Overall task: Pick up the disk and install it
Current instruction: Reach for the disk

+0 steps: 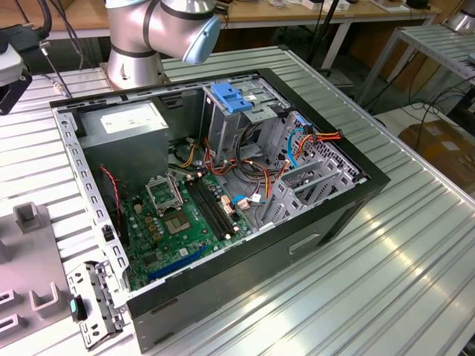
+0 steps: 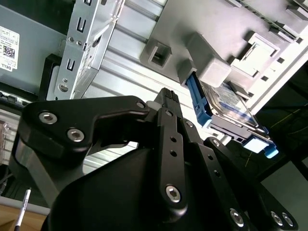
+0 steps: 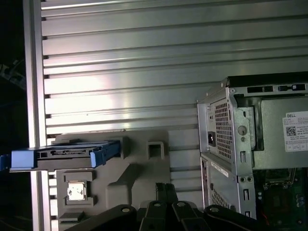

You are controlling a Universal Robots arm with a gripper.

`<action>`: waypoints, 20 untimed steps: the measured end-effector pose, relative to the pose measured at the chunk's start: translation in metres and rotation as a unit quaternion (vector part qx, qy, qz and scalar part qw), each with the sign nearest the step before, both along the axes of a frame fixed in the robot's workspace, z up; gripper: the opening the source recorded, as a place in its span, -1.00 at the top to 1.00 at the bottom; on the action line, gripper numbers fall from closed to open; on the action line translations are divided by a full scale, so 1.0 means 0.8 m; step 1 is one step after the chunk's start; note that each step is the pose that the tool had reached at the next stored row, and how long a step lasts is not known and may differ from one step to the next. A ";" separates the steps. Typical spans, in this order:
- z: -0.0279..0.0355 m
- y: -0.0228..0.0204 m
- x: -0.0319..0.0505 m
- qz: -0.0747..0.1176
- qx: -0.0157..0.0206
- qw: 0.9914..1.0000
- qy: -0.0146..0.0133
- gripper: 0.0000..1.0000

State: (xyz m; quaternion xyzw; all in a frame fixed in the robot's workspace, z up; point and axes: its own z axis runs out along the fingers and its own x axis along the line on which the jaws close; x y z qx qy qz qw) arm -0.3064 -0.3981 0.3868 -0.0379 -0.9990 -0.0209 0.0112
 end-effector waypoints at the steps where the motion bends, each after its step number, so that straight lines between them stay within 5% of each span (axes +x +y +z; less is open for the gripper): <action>1: 0.0000 0.0000 -0.002 0.000 0.000 1.000 0.000 0.79; 20: -0.0015 0.0000 -0.029 0.000 0.000 1.000 0.000 0.79</action>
